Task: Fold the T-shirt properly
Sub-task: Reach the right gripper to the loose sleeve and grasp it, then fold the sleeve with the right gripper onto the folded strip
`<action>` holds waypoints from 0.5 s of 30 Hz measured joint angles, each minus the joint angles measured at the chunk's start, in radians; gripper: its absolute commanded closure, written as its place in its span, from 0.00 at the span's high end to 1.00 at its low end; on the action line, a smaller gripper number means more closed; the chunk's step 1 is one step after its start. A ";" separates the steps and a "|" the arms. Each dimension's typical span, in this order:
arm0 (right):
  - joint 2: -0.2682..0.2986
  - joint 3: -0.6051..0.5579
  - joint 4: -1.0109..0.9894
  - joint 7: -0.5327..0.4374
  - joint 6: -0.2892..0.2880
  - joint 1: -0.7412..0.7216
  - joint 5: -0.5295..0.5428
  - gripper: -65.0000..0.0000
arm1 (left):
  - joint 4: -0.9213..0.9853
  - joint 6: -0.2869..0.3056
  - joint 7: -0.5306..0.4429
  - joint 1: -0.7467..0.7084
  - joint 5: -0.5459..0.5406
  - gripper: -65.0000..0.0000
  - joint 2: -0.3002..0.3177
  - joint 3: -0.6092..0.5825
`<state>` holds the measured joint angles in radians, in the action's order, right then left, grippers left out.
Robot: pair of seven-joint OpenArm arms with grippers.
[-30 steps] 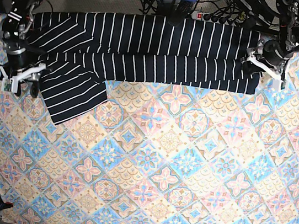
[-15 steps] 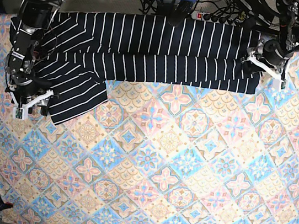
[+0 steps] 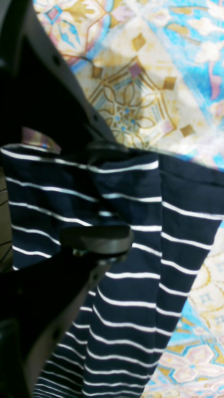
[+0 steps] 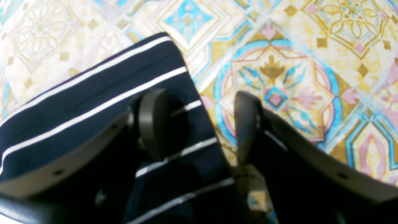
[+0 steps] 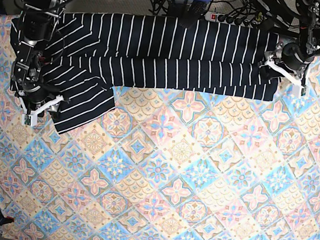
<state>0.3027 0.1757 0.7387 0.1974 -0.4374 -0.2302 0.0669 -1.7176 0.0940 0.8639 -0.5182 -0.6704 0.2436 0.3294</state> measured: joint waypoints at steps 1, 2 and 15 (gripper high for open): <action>0.000 0.000 -0.002 -0.003 0.000 0.000 0.000 0.49 | 0.000 0.000 0.000 0.000 0.000 0.46 0.000 0.000; 0.002 -0.019 -0.002 -0.007 0.002 0.001 0.000 0.49 | 0.000 0.000 0.000 0.000 0.001 0.46 0.000 0.000; 0.011 -0.106 0.009 0.035 0.018 -0.006 0.016 0.00 | 0.000 0.000 0.000 0.000 0.000 0.46 0.000 0.000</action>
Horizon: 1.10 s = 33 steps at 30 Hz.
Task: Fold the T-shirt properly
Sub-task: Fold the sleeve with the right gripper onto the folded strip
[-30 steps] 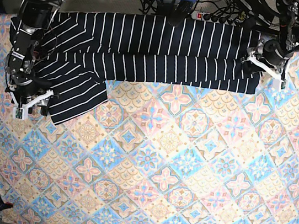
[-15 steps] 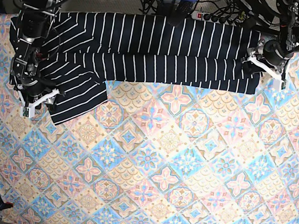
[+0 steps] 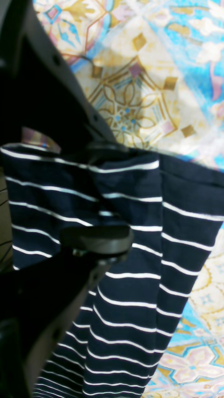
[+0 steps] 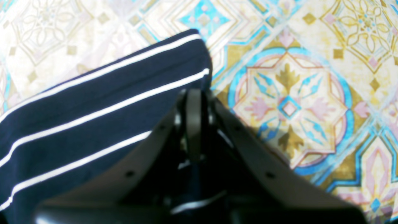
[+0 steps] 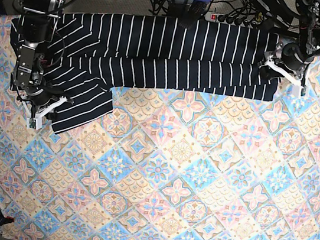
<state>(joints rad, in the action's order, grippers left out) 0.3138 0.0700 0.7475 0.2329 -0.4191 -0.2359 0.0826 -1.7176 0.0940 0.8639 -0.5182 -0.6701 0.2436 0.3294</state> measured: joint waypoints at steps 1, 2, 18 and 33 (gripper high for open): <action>0.000 0.000 0.011 0.009 0.000 0.001 0.000 0.00 | 0.000 0.000 0.000 0.000 0.000 0.46 0.000 0.000; -0.001 0.000 0.035 0.031 0.000 0.008 -0.005 0.00 | 0.000 0.000 0.000 0.000 0.000 0.46 0.000 0.000; -0.018 0.248 0.726 0.277 -0.029 0.428 0.095 0.00 | 0.000 0.000 -0.003 0.022 0.001 0.46 0.003 -0.003; -0.011 0.430 0.979 0.319 -0.018 0.787 0.304 0.00 | 0.000 0.000 -0.001 0.027 0.000 0.46 -0.002 -0.006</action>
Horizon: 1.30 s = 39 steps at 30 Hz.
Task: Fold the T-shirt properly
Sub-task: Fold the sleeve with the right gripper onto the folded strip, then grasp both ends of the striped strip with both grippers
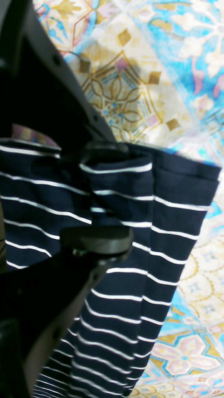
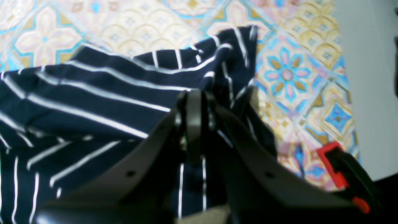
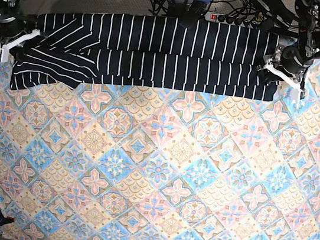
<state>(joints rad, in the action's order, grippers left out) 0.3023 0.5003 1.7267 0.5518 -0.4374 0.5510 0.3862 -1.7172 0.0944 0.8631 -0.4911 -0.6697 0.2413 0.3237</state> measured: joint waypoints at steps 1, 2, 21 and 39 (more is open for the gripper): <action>0.000 0.000 0.010 -0.003 0.000 0.010 0.005 0.00 | 0.000 0.000 0.002 0.004 0.003 0.46 0.000 0.000; 0.000 0.000 0.011 -0.005 -0.003 0.017 0.008 0.00 | 0.001 0.000 0.001 0.008 0.003 0.46 0.000 0.000; -0.114 0.074 -0.085 -0.054 0.004 -0.081 -0.092 0.30 | 0.035 0.000 0.001 0.027 -0.001 0.88 0.000 0.006; -0.090 -0.187 -0.039 -0.060 0.012 -0.090 0.046 0.31 | 0.050 0.008 0.001 0.031 -0.001 0.98 0.005 0.076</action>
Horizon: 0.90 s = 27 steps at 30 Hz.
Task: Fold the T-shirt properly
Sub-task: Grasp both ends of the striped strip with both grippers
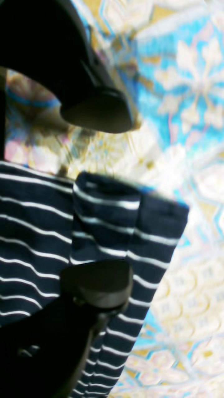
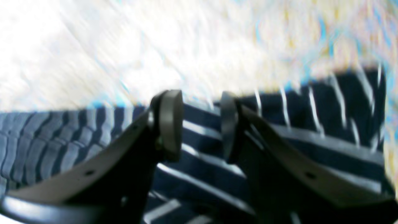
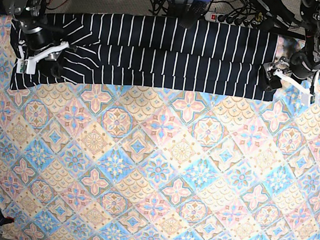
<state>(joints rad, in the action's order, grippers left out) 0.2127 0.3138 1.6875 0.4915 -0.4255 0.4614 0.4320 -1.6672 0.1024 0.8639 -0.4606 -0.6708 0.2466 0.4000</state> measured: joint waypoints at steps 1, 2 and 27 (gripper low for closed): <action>0.000 -0.006 0.000 -0.001 -0.001 0.004 0.000 0.31 | 0.020 0.000 -0.002 0.002 0.000 0.98 0.002 -0.008; 0.000 -0.011 0.000 -0.002 -0.002 0.003 0.002 0.31 | 0.043 -0.002 -0.001 0.010 0.005 0.98 0.003 -0.022; -0.002 -0.013 0.006 -0.008 -0.009 -0.005 0.007 0.31 | 0.068 -0.016 -0.061 0.014 0.034 0.58 0.015 -0.189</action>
<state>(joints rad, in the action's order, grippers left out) 0.2108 0.3008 1.6932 0.4831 -0.4343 0.4568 0.4389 -1.5997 0.0860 0.8032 -0.4469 -0.6365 0.2619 0.2111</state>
